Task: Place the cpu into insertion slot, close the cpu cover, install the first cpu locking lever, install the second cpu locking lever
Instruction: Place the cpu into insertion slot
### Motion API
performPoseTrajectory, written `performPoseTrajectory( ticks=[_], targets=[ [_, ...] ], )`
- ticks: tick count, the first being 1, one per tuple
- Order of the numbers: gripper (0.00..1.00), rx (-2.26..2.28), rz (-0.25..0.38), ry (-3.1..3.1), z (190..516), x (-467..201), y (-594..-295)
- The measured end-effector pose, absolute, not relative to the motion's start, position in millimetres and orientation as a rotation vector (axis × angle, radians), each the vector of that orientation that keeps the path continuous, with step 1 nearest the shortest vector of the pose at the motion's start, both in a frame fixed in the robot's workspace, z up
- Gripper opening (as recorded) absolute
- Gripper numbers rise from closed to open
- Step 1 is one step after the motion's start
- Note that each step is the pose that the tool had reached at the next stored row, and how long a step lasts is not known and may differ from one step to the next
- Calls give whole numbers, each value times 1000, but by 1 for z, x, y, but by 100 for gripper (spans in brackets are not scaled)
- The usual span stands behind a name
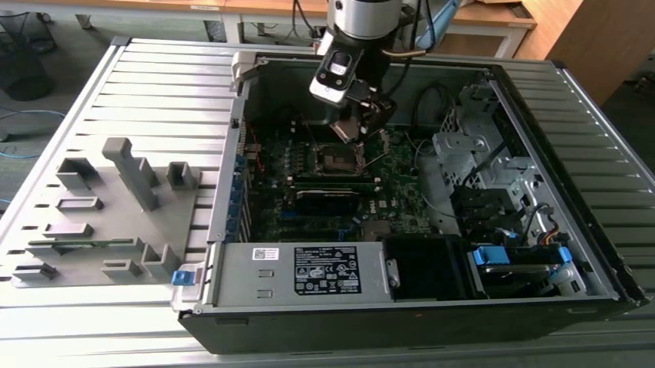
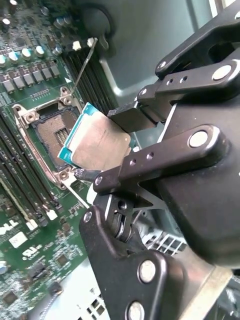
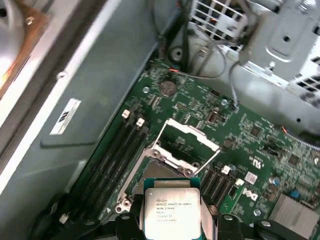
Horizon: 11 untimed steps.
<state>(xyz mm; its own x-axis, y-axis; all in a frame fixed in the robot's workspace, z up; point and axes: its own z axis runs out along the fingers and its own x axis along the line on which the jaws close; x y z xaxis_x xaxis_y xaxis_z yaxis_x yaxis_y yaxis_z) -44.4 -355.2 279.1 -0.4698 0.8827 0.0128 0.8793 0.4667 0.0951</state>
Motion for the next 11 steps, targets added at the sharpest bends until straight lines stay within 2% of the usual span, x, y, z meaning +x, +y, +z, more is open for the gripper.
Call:
performPoseTrajectory(
  ticks=[11],
  targets=[
    [54,1678,135,2604,278,-44,-355]
  ],
)
